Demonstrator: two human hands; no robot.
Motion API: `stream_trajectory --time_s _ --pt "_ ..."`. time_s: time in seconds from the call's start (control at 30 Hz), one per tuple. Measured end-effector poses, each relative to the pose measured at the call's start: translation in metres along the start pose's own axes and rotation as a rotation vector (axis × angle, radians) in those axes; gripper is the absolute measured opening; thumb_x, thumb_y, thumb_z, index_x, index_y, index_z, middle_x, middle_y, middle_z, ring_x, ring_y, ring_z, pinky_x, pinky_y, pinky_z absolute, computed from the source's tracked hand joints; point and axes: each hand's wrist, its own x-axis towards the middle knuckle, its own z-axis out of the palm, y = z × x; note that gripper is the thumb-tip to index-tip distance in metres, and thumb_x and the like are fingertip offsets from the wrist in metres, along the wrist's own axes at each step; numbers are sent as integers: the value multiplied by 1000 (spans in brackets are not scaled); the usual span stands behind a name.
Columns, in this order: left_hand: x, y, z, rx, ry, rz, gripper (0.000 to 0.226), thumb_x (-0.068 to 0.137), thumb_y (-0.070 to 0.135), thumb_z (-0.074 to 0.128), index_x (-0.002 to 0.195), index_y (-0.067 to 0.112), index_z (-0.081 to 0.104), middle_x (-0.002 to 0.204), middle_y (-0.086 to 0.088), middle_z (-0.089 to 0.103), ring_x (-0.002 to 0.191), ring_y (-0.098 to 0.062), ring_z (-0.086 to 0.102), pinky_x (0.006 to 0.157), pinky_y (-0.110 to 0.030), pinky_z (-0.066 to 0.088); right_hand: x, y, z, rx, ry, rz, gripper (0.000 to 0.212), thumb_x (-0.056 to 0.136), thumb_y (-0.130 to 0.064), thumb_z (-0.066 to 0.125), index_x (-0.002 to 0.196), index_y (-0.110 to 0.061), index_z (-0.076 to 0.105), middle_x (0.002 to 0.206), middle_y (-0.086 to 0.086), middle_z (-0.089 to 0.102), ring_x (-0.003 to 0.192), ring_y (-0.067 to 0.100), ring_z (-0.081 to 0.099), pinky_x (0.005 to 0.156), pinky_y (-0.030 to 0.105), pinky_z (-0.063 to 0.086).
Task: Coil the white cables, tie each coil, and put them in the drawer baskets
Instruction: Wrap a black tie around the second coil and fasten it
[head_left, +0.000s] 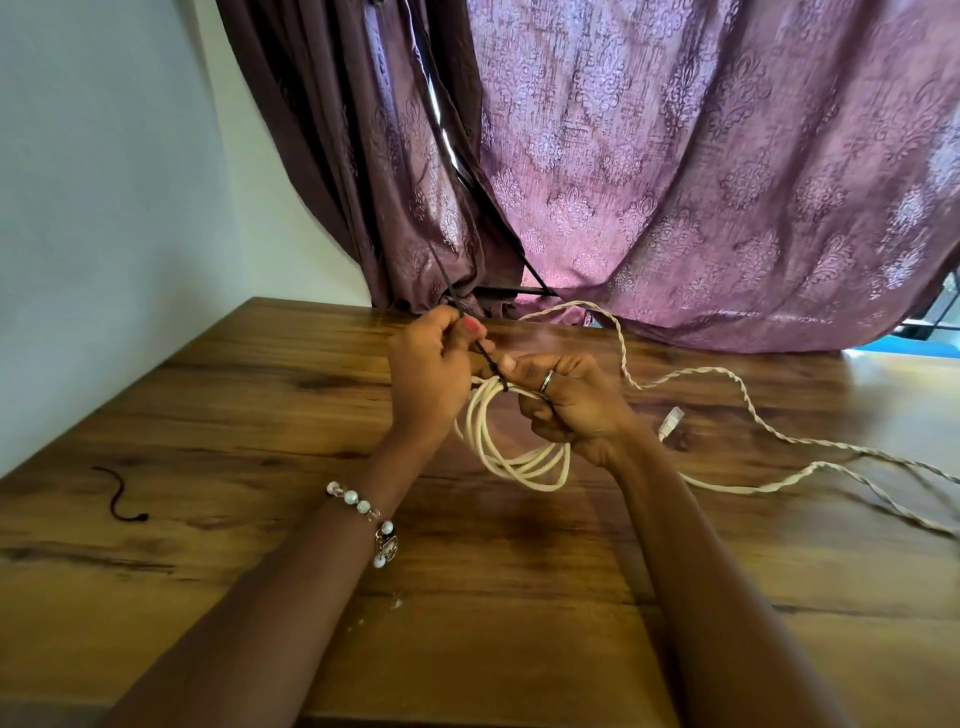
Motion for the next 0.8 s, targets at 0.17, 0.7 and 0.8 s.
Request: stream_trajectory --time_s 0.17,0.7,0.8 --pt "0 2 1 123 46 49 18 90 -2 53 78 1 66 68 4 58 57 -6 50 54 0 33 -1 -6 3 -16 -47 45 25 93 -19 56 92 5 65 40 -5 45 31 4 21 41 20 6" --pt "-4 -18 17 -46 -134 -23 21 97 16 50 78 20 60 56 -1 61 48 -16 61 49 -36 53 11 9 -10 -88 136 126 14 86 -9 61 84 0 71 61 10 44 35 8 25 38 15 19" --pt "-3 -16 16 -156 -309 -256 26 93 44 51 93 22 65 67 3 63 62 -15 64 65 -38 55 14 15 -12 -103 324 94 15 85 -10 62 84 2 72 74 17 50 36 10 24 40 15 18"
